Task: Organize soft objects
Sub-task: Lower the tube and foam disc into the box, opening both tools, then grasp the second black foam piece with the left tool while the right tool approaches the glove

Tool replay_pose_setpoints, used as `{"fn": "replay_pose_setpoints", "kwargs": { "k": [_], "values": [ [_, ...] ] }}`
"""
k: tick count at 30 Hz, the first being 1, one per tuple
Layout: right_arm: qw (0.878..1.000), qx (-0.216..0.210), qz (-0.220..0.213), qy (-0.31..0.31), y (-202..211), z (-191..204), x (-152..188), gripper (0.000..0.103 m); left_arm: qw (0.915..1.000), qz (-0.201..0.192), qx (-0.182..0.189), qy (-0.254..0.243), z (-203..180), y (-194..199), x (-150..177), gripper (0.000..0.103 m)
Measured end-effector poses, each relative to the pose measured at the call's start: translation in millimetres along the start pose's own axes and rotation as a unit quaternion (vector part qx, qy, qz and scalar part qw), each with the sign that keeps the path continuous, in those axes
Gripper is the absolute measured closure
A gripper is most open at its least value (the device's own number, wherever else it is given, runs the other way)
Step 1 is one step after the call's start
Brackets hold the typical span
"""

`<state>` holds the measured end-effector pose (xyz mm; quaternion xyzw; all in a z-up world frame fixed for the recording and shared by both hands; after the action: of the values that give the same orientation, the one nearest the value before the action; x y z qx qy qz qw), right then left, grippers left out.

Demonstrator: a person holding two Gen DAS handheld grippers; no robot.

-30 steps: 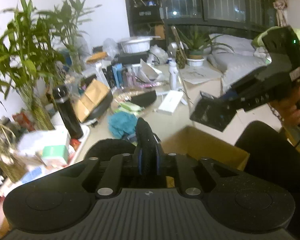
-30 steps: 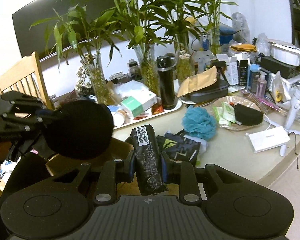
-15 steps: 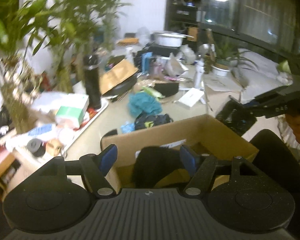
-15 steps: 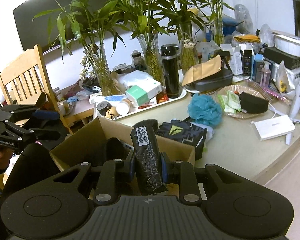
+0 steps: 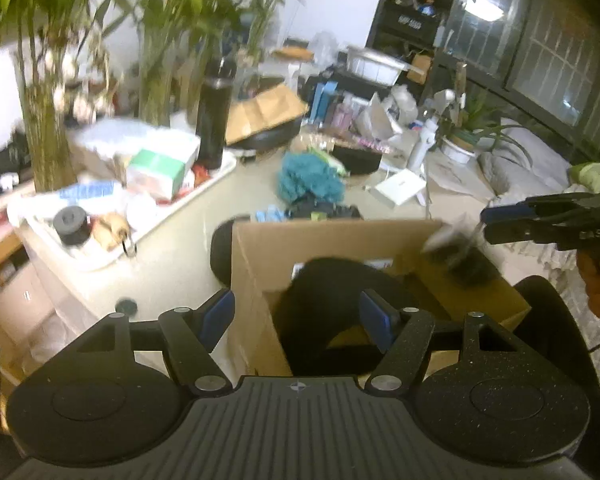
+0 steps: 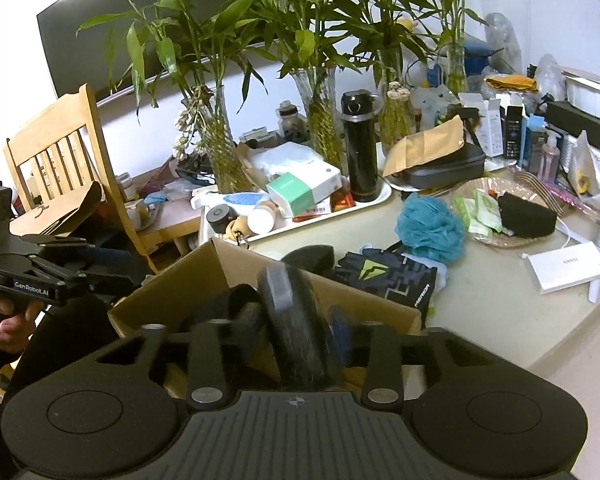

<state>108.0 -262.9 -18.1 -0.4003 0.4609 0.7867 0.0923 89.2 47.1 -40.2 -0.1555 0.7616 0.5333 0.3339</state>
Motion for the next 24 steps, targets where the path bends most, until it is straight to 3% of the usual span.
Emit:
{"fn": "replay_pose_setpoints", "kwargs": {
  "k": [2,5,24],
  "values": [
    [1.000,0.005,-0.002,0.003,-1.5,2.1,1.0,0.025,0.9997,0.017,0.005,0.014,3.7,-6.7,4.5,0.035],
    [1.000,0.015,-0.004,0.000,-1.8,1.2,4.5,0.019,0.9984,0.039,0.027,0.032,2.5,-13.6,13.8,0.035],
    [0.999,0.016,-0.013,-0.033,7.1,-14.1,15.3,0.014,0.9970,0.058,0.012,0.049,-17.7,-8.2,24.7,0.035]
  ]
}}
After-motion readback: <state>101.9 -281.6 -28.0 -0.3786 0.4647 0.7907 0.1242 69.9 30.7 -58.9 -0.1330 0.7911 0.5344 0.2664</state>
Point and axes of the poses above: each gripper's, at about its wrist camera, not at the fingertips, and y roughly against the way its jaws point, z to its left, x to its underside, the point moved 2 cm from there along -y, roughly the way its jaws point, and after that the axes turned 5 degrees about z, right-handed, at the moved point
